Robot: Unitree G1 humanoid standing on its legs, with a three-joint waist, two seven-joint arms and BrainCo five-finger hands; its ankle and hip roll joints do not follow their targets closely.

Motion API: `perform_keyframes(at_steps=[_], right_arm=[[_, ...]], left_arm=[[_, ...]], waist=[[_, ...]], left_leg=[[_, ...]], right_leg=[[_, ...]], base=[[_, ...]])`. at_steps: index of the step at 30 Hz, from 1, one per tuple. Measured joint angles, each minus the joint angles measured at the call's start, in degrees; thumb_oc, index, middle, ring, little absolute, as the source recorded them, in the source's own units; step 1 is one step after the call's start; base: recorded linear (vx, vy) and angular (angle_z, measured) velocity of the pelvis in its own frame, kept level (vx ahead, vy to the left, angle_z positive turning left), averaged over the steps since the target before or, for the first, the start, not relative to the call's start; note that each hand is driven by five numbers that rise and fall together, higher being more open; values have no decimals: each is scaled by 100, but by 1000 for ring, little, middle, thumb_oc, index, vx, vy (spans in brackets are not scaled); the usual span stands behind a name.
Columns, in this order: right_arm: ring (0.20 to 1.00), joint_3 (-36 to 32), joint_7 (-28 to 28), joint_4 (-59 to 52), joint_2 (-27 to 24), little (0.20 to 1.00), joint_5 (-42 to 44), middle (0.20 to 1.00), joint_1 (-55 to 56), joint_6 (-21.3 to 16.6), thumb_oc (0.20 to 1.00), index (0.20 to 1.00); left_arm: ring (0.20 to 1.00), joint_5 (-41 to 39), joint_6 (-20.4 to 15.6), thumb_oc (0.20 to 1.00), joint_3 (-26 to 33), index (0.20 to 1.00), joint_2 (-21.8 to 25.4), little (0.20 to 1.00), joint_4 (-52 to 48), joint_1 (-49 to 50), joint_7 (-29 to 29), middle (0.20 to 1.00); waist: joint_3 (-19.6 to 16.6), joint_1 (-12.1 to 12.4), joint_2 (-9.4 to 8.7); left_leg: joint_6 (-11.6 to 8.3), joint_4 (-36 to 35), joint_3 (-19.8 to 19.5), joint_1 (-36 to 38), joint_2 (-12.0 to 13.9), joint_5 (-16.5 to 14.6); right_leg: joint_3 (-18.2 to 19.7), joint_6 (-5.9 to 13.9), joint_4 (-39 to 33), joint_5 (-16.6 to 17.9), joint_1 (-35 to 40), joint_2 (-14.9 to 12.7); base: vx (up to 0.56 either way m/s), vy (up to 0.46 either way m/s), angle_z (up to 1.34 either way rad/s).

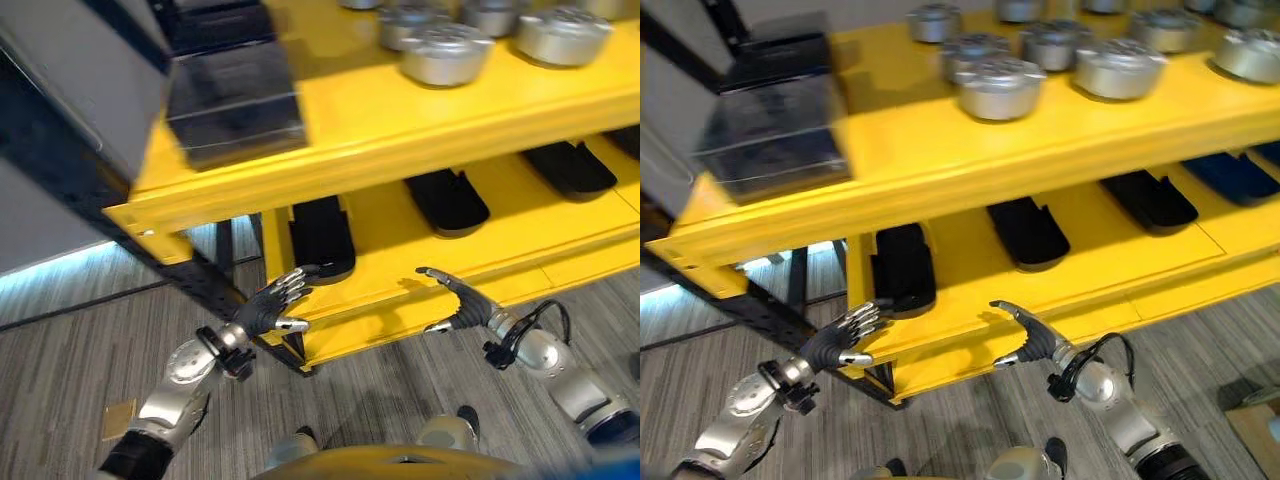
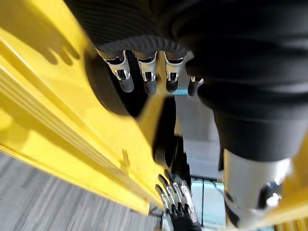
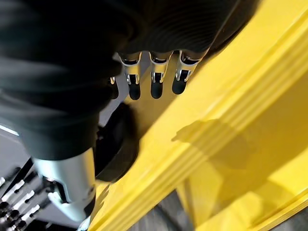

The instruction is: Move parts from the plastic box to the shelf.

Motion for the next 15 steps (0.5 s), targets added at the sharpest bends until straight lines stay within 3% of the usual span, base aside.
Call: perform_keyframes(at_steps=[1, 4, 5, 6, 8, 10, 13, 15], right_arm=[[1000, -14, -12, 28, 94, 1000, -7, 1000, -36, 0, 1000, 1000], [1000, 213, -40, 93, 264, 1000, -19, 1000, -307, -94, 1000, 1000], [1000, 242, -46, 102, 264, 1000, -38, 1000, -283, -93, 1000, 1000], [1000, 245, -52, 73, 266, 1000, -43, 1000, -217, -84, 1000, 1000], [1000, 215, -110, -39, 196, 1000, -46, 1000, -243, -46, 1000, 1000], [1000, 201, -98, -137, -76, 1000, -46, 1000, -352, -50, 1000, 1000], [1000, 209, -10, -152, -360, 1000, -45, 1000, -413, -20, 1000, 1000], [1000, 207, 85, -152, -442, 1000, -45, 1000, -412, 8, 1000, 1000]], left_arm=[[1000, 4, -42, 1000, 17, 1000, -2, 1000, -16, 166, 28, 1000], [1000, -114, -65, 1000, 298, 1000, -2, 1000, -43, 691, 66, 1000], [1000, -149, -60, 1000, 326, 1000, -75, 1000, -43, 684, 61, 1000], [1000, -161, -69, 1000, 321, 1000, -144, 1000, -83, 598, 59, 1000], [1000, -116, -82, 1000, 266, 1000, -53, 1000, -218, 377, 79, 1000], [1000, -93, -123, 1000, 352, 1000, 45, 1000, -420, 448, 85, 1000], [1000, -48, -149, 1000, 458, 1000, -118, 1000, -568, 834, 245, 1000], [1000, 4, -165, 1000, 449, 1000, -216, 1000, -731, 874, 315, 1000]], waist=[[-10, 58, -59], [53, 435, -289], [71, 415, -272], [80, 327, -213], [93, 236, -227], [60, 321, -319], [136, 313, 83], [130, 298, 133]], left_leg=[[34, -19, 72, 32, -34, 10], [163, -231, 592, 129, -70, 3], [185, -291, 366, 126, -15, 10], [211, -444, 88, 128, 124, 150], [188, -712, -327, -25, 206, 425], [79, -987, -371, -36, -19, 638], [-65, -1009, -382, -27, 123, 711], [-146, -1000, -372, 30, 248, 744]], right_leg=[[-138, -160, -91, 297, -69, -16], [-924, -243, 59, 369, -382, -82], [-786, 111, 186, -56, -361, 86], [-476, 468, 303, -912, -252, 581], [141, 485, 66, -1595, -60, 1410], [91, 205, -502, -1859, 208, 1394], [27, 56, -1106, -1698, 500, 1611], [12, 34, -1107, -1707, 551, 1739]], base=[[-91, 153, -41], [-67, 32, -70], [-36, -43, 41], [-54, -42, 91], [-43, -51, 115], [5, -63, 53], [3, -88, -1], [-41, -101, -6]])
